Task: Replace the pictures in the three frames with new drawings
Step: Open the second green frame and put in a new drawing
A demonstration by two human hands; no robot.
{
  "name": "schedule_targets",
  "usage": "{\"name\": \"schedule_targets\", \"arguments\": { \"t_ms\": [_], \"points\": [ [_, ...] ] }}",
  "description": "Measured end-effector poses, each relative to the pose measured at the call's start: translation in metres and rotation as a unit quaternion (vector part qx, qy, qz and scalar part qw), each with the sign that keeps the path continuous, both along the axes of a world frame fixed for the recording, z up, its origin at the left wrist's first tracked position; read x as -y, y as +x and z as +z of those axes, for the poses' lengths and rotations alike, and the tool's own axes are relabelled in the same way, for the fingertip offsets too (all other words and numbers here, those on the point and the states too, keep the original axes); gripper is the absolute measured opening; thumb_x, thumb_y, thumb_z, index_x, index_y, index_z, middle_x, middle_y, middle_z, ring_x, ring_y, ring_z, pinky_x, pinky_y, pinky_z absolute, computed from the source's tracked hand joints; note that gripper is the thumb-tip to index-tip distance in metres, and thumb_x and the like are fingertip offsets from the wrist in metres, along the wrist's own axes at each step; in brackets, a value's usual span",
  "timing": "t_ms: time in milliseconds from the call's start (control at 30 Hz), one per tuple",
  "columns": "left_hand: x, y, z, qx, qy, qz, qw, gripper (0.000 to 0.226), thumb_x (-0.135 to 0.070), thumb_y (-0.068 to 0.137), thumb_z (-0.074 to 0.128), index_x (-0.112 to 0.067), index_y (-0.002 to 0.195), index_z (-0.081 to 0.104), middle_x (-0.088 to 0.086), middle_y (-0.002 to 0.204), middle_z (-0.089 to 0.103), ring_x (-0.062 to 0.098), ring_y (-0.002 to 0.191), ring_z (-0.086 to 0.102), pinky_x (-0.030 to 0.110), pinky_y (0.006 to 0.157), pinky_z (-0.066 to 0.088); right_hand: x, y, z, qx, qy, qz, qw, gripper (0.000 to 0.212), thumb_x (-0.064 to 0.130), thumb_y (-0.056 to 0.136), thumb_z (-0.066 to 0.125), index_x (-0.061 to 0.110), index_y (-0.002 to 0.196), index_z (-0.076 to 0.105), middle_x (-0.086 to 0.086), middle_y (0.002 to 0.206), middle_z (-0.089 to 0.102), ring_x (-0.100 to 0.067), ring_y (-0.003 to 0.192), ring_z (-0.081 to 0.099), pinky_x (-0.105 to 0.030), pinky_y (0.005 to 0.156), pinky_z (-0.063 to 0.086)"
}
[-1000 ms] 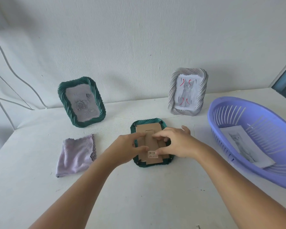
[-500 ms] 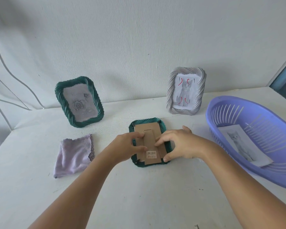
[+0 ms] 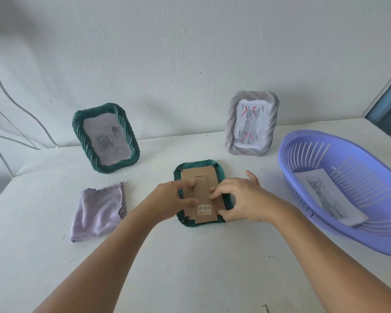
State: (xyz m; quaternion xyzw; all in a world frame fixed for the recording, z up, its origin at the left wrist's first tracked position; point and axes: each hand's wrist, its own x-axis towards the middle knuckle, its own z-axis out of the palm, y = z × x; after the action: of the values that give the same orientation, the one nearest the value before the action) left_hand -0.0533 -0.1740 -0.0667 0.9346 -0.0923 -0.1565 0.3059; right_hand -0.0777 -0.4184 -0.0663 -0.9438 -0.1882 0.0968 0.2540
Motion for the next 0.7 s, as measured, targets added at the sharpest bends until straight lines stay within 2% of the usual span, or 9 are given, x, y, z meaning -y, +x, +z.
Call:
{"name": "schedule_targets", "arguments": {
  "t_ms": [233, 500, 567, 633, 700],
  "points": [
    [0.002, 0.000, 0.000, -0.002, 0.005, 0.003, 1.000, 0.061, -0.048, 0.088, 0.074, -0.040, 0.144, 0.052, -0.014, 0.076, 0.046, 0.007, 0.061, 0.047, 0.011, 0.044, 0.032, 0.004, 0.001, -0.002, -0.033, 0.015, -0.003, 0.999, 0.040, 0.042, 0.082, 0.075, 0.049, 0.120, 0.065, 0.032, 0.132, 0.053, 0.016, 0.127, 0.038, -0.050, 0.122, -0.007],
    [0.003, -0.004, 0.003, -0.005, 0.007, 0.010, 1.000, 0.061, -0.048, 0.088, 0.073, -0.040, 0.145, 0.052, -0.016, 0.079, 0.045, 0.007, 0.064, 0.049, 0.012, 0.046, 0.032, 0.005, 0.001, -0.003, -0.042, 0.017, 0.007, 0.999, 0.038, 0.041, 0.090, 0.070, 0.051, 0.126, 0.062, 0.034, 0.137, 0.048, 0.009, 0.129, 0.039, -0.049, 0.120, 0.004],
    [0.003, -0.005, 0.004, -0.003, 0.004, 0.017, 1.000, 0.062, -0.048, 0.087, 0.074, -0.039, 0.145, 0.052, -0.016, 0.078, 0.045, 0.006, 0.063, 0.048, 0.011, 0.046, 0.032, 0.006, 0.001, -0.003, -0.039, 0.030, 0.008, 0.999, 0.038, 0.041, 0.090, 0.072, 0.049, 0.126, 0.063, 0.032, 0.138, 0.052, 0.009, 0.129, 0.043, -0.043, 0.121, 0.014],
    [0.002, -0.009, 0.006, 0.004, -0.005, 0.024, 1.000, 0.067, -0.050, 0.086, 0.075, -0.039, 0.147, 0.048, -0.013, 0.078, 0.050, 0.006, 0.065, 0.051, 0.013, 0.050, 0.035, 0.007, 0.000, -0.006, -0.041, 0.107, -0.024, 0.993, 0.040, 0.039, 0.091, 0.072, 0.047, 0.128, 0.063, 0.028, 0.132, 0.058, 0.010, 0.122, 0.050, -0.035, 0.117, 0.033],
    [-0.001, -0.012, 0.003, 0.023, -0.016, 0.043, 0.999, 0.078, -0.054, 0.084, 0.075, -0.036, 0.152, 0.039, -0.007, 0.087, 0.059, 0.006, 0.074, 0.057, 0.019, 0.056, 0.039, 0.006, -0.002, -0.009, -0.011, 0.168, -0.088, 0.982, 0.044, 0.039, 0.094, 0.068, 0.048, 0.137, 0.056, 0.023, 0.125, 0.057, 0.006, 0.114, 0.055, -0.034, 0.109, 0.042]
  ]
}}
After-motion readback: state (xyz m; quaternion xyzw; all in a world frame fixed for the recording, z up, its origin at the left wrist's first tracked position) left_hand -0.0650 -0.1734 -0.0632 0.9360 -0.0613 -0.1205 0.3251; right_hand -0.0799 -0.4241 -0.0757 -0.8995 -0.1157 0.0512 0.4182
